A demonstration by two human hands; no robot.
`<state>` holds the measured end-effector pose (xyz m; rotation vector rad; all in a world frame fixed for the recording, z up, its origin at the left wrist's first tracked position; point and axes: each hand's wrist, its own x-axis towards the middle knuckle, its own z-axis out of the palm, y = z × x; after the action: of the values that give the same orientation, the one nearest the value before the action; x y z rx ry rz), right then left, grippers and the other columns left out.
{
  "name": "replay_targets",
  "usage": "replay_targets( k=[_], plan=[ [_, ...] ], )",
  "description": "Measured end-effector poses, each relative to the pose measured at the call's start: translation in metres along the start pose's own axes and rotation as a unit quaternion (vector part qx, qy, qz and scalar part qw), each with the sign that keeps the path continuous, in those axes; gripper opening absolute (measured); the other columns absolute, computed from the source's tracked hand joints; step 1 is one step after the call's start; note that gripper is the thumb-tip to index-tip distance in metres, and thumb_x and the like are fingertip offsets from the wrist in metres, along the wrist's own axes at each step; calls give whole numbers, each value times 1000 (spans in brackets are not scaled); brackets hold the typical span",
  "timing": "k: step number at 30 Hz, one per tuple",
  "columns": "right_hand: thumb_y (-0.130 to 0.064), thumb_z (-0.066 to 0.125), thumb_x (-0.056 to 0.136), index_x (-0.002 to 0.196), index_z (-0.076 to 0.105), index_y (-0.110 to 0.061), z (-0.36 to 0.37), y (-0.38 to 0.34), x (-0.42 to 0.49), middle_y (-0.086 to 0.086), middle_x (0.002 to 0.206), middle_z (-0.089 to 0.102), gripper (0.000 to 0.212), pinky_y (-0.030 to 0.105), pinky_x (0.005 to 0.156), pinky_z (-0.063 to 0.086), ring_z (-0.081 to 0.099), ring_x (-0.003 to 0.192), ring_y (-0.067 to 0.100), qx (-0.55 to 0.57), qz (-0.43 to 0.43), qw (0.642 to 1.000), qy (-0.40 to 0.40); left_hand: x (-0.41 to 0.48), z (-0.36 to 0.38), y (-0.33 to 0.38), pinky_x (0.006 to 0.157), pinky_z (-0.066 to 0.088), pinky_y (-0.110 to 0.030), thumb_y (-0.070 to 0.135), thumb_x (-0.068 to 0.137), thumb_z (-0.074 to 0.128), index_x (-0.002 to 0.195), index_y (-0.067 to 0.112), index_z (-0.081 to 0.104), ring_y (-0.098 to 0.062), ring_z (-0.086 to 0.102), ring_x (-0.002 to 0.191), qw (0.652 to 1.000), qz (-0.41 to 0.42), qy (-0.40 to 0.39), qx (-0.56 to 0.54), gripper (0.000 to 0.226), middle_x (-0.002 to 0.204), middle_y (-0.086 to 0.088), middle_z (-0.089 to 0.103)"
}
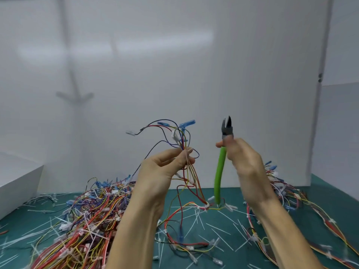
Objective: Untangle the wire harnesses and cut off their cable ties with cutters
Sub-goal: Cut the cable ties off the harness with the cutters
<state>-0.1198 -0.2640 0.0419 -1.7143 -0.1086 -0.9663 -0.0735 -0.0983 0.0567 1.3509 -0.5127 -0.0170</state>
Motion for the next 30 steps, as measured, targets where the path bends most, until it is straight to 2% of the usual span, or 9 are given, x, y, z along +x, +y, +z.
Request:
replay_targets(
  k=[2, 4, 6, 9, 11, 13, 16, 19, 30],
  plan=[
    [-80, 53, 73, 98, 57, -30, 2, -4, -2, -21, 71, 49, 56, 29, 71, 42, 45, 70, -2, -53, 13, 998, -38, -1, 0, 1, 78, 37, -24, 37, 71, 69, 93, 21, 78, 1, 70, 81, 1000, 2, -10, 2, 29, 87, 1, 78],
    [-69, 51, 82, 100, 54, -32, 4, -8, -4, -3, 79, 55, 42, 44, 75, 47, 51, 73, 13, -90, 10, 992, -84, -2, 0, 2, 80, 36, -26, 35, 75, 68, 91, 22, 79, 1, 70, 83, 1000, 1, -19, 4, 23, 89, 2, 78],
    [-58, 41, 94, 104, 53, -34, 6, -10, -6, 13, 100, 61, 28, 41, 87, 48, 55, 88, 19, -104, -2, 987, -126, -2, 0, 4, 80, 36, -27, 35, 77, 68, 86, 26, 81, 2, 69, 82, 1000, 4, -18, 8, 18, 89, 2, 78],
    [-47, 35, 103, 111, 49, -43, 6, -10, -6, -9, 98, 60, 17, 12, 77, 42, 53, 90, -3, -125, -20, 978, -164, -2, -2, 5, 80, 36, -30, 37, 75, 68, 84, 30, 81, 2, 69, 82, 1000, 8, -6, 2, 18, 90, 3, 78],
    [-41, 36, 104, 122, 50, -41, 6, -10, -5, -20, 93, 57, 23, 6, 72, 38, 52, 89, -9, -160, -34, 970, -177, -2, -3, 5, 81, 37, -33, 39, 73, 69, 86, 30, 81, 1, 70, 82, 1000, 13, 0, -1, 20, 91, 3, 78],
    [-41, 37, 103, 120, 55, -33, 4, -11, -6, -16, 81, 55, 26, 9, 65, 37, 52, 77, -5, -197, -56, 966, -159, -1, -5, 7, 86, 40, -35, 39, 72, 70, 86, 30, 81, -1, 70, 81, 1000, 14, 5, -8, 20, 90, 1, 78],
    [-49, 35, 98, 104, 59, -28, 3, -12, -7, -10, 65, 47, 32, 19, 54, 31, 46, 63, 5, -250, -91, 952, -150, 0, -5, 8, 82, 40, -28, 37, 72, 70, 80, 27, 81, -2, 71, 80, 999, 20, 22, -17, 17, 87, 0, 78],
    [-56, 31, 94, 96, 57, -29, 5, -9, -7, -8, 67, 50, 37, 27, 56, 31, 45, 63, 10, -287, -107, 938, -162, -1, -5, 7, 77, 38, -23, 30, 80, 70, 80, 23, 79, 2, 70, 78, 999, 31, 36, -5, 12, 84, 3, 78],
    [-61, 27, 92, 94, 55, -32, 5, -6, -8, -9, 71, 51, 41, 29, 57, 32, 48, 66, 11, -319, -119, 927, -156, -1, -6, 7, 74, 38, -16, 24, 87, 68, 85, 22, 78, 5, 68, 74, 997, 55, 51, 21, 10, 80, 8, 77]
  ],
)
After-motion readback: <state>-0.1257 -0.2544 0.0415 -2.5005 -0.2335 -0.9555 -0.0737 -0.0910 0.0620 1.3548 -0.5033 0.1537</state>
